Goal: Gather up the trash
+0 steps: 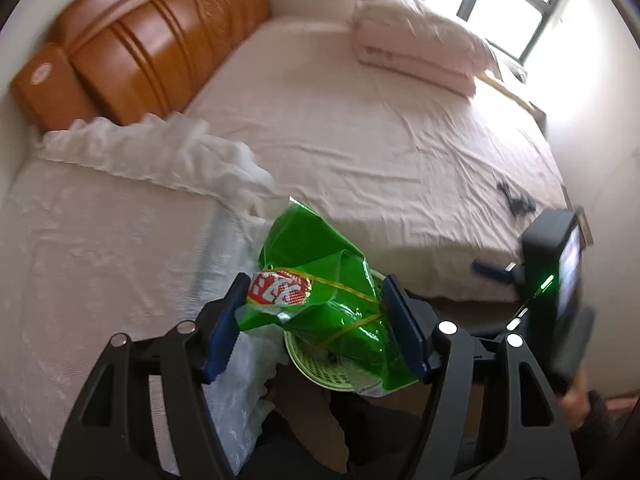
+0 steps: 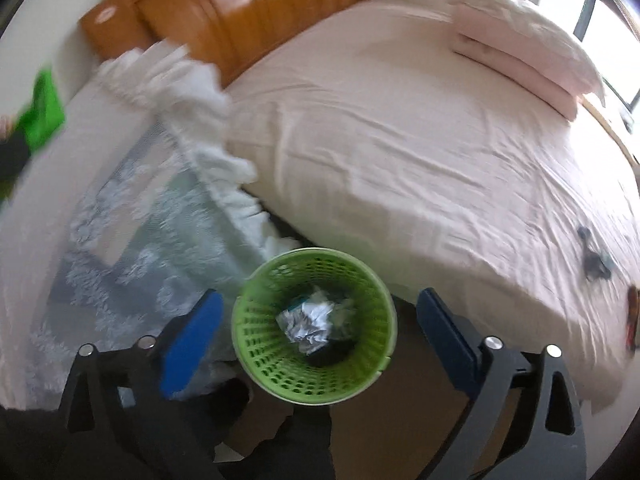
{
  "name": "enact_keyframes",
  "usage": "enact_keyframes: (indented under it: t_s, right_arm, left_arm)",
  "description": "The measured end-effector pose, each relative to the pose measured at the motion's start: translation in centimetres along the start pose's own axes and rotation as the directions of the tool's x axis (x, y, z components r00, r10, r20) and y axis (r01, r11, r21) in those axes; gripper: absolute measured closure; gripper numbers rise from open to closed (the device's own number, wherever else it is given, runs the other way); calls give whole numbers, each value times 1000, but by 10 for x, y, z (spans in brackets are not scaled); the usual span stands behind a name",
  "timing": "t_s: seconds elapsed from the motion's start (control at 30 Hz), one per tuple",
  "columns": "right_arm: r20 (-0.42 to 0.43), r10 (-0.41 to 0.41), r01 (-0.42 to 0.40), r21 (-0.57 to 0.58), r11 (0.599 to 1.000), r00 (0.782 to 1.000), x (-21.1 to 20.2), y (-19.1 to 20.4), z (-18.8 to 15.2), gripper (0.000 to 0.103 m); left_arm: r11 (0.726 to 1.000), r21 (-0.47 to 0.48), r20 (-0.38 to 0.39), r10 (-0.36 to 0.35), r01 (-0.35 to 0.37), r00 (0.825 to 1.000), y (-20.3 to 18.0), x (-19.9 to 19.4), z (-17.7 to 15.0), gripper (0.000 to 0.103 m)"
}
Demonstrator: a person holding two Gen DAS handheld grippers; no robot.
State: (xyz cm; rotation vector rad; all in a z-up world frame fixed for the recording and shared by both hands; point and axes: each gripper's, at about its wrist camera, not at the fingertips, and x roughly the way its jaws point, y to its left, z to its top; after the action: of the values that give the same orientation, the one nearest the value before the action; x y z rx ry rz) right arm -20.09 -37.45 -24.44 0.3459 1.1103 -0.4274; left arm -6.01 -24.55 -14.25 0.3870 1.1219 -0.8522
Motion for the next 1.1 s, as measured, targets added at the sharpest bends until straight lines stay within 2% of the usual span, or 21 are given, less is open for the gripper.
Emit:
enact_keyframes:
  t_s: [0.13,0.23,0.3,0.4,0.57,0.73,0.87,1.0,1.07,1.1]
  right_arm:
    - [30,-68,65,80,995,997,-13,-46,4,2]
    - [50,-93,86,139,987,994,-26,-70,6,2]
    - [60,-112,101,164,981,992,-32,-83,6,2]
    - [67,-136,122,180,976,988,-39,-94,5,2]
    - [58,-142,128,195,972,988,-38,-101,2,2]
    - [63,-127,114,179,977,990,-38,-94,3,2]
    - [99,-100,87,130,988,990,-43,-72,15,2]
    - [157,-21,15,45,999,987,-54,-30,39,2]
    - [194,36,-32,-26,999,980,-63,2,54,2]
    - [211,66,-54,-62,997,975,-68,18,60,2]
  left_arm:
    - [999,36,-76,-39,41,996,-19,28,-4,34]
    - [995,68,-129,-69,78,989,-31,51,-9,14]
    - [994,87,-149,-51,65,988,-38,64,-13,13]
    - [994,72,-200,-72,88,977,-44,81,-18,12]
    - [994,46,-214,-91,103,972,-46,86,-22,9]
    - [995,41,-183,-80,89,980,-43,77,-21,9]
    - [1000,-4,-122,-25,25,992,-26,55,-17,9]
    - [992,-106,-18,63,-64,998,13,9,-9,9]
    - [981,-160,33,117,-110,993,34,-16,-7,9]
    - [969,-199,70,161,-144,985,50,-34,-7,9]
